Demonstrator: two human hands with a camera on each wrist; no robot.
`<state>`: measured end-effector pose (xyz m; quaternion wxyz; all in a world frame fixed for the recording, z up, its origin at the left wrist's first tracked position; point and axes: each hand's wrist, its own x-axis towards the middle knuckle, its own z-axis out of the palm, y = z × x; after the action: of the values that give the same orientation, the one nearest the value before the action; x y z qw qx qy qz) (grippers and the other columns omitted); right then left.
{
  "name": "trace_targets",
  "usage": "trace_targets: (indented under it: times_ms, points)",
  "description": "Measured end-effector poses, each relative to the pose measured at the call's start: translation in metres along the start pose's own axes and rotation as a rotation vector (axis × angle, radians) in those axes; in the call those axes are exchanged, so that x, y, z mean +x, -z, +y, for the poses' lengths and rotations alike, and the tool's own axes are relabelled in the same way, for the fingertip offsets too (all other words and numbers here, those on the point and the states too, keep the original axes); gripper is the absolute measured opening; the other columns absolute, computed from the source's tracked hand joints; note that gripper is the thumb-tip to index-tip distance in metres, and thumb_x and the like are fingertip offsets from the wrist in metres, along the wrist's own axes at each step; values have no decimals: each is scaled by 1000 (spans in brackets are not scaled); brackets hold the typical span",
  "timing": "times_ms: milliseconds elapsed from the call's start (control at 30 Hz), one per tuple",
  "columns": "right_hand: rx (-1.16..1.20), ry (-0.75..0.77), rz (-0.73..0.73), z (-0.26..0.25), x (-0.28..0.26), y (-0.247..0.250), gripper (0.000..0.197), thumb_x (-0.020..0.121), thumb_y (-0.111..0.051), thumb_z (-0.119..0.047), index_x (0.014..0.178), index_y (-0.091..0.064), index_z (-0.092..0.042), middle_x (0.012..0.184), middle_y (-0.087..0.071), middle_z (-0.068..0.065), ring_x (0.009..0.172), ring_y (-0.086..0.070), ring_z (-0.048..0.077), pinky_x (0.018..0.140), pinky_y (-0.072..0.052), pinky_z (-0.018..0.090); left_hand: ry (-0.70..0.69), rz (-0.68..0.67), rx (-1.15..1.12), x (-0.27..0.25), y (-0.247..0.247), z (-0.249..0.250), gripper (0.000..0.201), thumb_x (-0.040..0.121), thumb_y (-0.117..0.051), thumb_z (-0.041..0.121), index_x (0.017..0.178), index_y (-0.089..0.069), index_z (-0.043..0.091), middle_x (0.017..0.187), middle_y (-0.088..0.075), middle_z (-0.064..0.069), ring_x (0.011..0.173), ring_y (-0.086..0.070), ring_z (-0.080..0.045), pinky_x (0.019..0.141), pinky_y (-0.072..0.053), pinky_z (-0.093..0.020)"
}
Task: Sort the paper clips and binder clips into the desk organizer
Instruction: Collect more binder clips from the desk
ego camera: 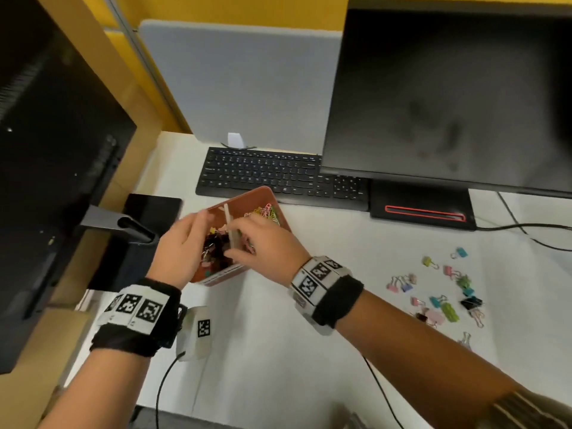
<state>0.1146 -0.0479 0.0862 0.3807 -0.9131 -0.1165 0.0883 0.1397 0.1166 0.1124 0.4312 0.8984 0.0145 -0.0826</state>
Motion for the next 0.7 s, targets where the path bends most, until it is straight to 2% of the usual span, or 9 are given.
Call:
trace_targets:
  times_ms: [100, 167, 200, 300, 367, 433, 533, 600, 700]
  points:
    - [-23, -95, 85, 45, -55, 18, 48, 81, -62, -48, 123, -50, -29, 115, -53, -2, 106, -51, 17, 90, -48, 38, -214, -146, 80, -14, -37, 21, 23, 94, -45, 31, 100, -64, 20, 98, -62, 5, 84, -55, -1, 73, -39, -14]
    - [-79, -235, 117, 80, -99, 32, 55, 77, -65, -50, 126, -48, -30, 116, -49, -1, 109, -47, 18, 96, -44, 38, -283, -265, 107, -21, -74, 27, 18, 90, -54, 27, 105, -62, 21, 103, -59, 7, 86, -54, 7, 71, -40, -5]
    - [-106, -320, 130, 98, -124, 39, 59, 75, -67, -51, 127, -47, -31, 118, -47, -1, 111, -45, 18, 97, -43, 37, -295, -324, 127, -25, -94, 29, 22, 88, -57, 28, 109, -61, 22, 107, -56, 6, 88, -55, 3, 75, -43, -6]
    - [-184, -545, 155, 142, -196, 62, 72, 69, -73, -53, 131, -43, -32, 126, -43, 1, 115, -44, 21, 97, -45, 40, -319, -484, 170, -44, -156, 37, 41, 82, -65, 33, 120, -52, 26, 119, -47, 1, 105, -53, -15, 90, -47, -28]
    - [-208, -687, 146, 164, -237, 74, 80, 64, -75, -56, 133, -40, -33, 131, -40, 3, 120, -41, 24, 100, -43, 42, -360, -600, 210, -60, -193, 45, 57, 76, -69, 40, 127, -45, 29, 131, -39, -1, 122, -42, -20, 104, -35, -29]
    - [-231, -798, 106, 180, -267, 81, 89, 60, -73, -62, 135, -35, -34, 137, -35, 4, 122, -38, 27, 101, -42, 43, -369, -697, 280, -77, -226, 53, 71, 71, -71, 48, 132, -38, 32, 146, -23, -3, 136, -23, -23, 111, -22, -32]
    - [-208, -862, 75, 198, -288, 83, 100, 56, -75, -63, 139, -27, -35, 145, -23, 6, 129, -32, 30, 105, -38, 46, -405, -753, 368, -95, -267, 62, 80, 64, -72, 57, 132, -35, 37, 154, -5, -1, 141, -8, -22, 114, -15, -36]
    - [-178, -852, 74, 206, -288, 82, 102, 56, -76, -61, 141, -25, -35, 148, -19, 8, 133, -27, 31, 108, -35, 45, -416, -777, 399, -102, -288, 66, 82, 60, -71, 62, 130, -37, 36, 154, -6, -2, 141, -8, -22, 114, -16, -36]
    - [-193, -791, 52, 211, -279, 79, 99, 58, -77, -59, 140, -27, -36, 147, -20, 8, 132, -30, 30, 107, -37, 46, -418, -770, 463, -110, -309, 70, 71, 57, -69, 65, 116, -46, 34, 149, -16, -3, 136, -19, -24, 111, -27, -38]
